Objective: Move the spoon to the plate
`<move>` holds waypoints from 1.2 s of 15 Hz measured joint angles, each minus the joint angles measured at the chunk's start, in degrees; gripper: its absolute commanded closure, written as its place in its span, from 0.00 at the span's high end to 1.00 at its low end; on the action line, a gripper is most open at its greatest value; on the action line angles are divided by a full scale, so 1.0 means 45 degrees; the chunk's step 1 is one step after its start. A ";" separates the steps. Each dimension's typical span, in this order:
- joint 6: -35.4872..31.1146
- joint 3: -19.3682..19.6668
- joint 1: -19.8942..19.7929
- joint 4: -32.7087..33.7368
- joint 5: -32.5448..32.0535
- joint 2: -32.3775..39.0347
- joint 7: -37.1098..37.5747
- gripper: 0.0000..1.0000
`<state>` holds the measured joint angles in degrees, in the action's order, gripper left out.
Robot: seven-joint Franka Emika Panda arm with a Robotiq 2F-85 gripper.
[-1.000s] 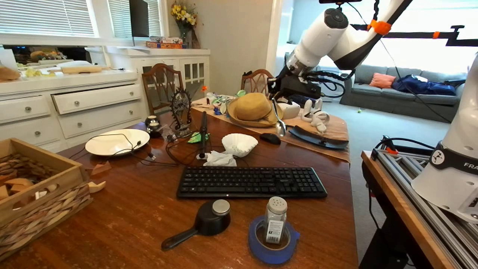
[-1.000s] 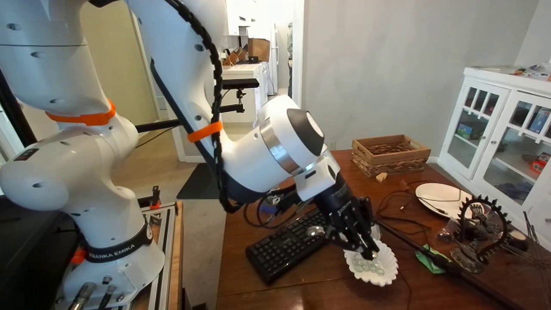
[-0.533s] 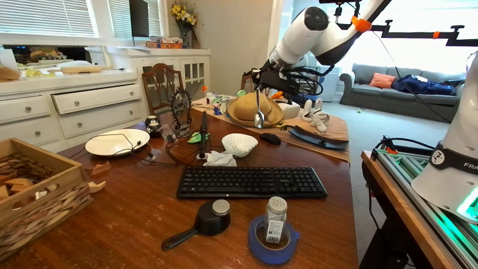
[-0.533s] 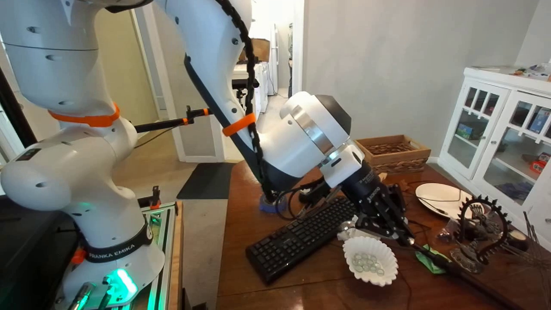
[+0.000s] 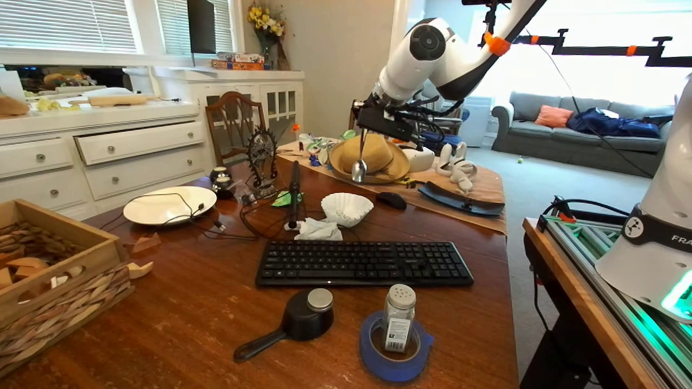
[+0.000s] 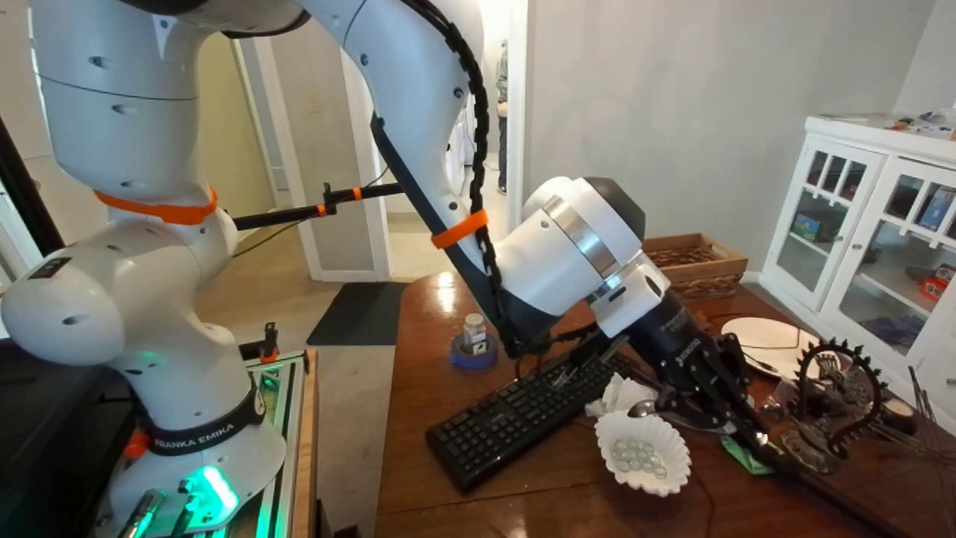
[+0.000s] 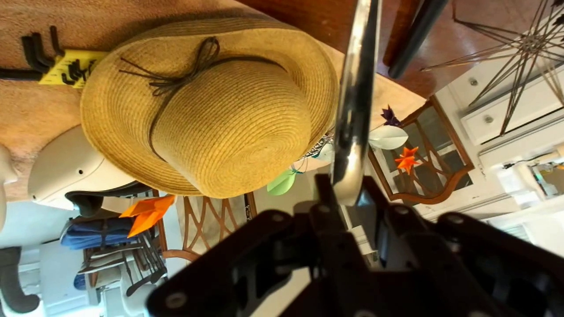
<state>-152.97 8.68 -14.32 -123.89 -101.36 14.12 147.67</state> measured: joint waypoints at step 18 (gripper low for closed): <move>0.1026 -0.0353 0.0057 0.1017 0.1547 0.1735 -0.0088 0.05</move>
<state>-148.35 7.09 -14.07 -119.32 -94.40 21.92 147.28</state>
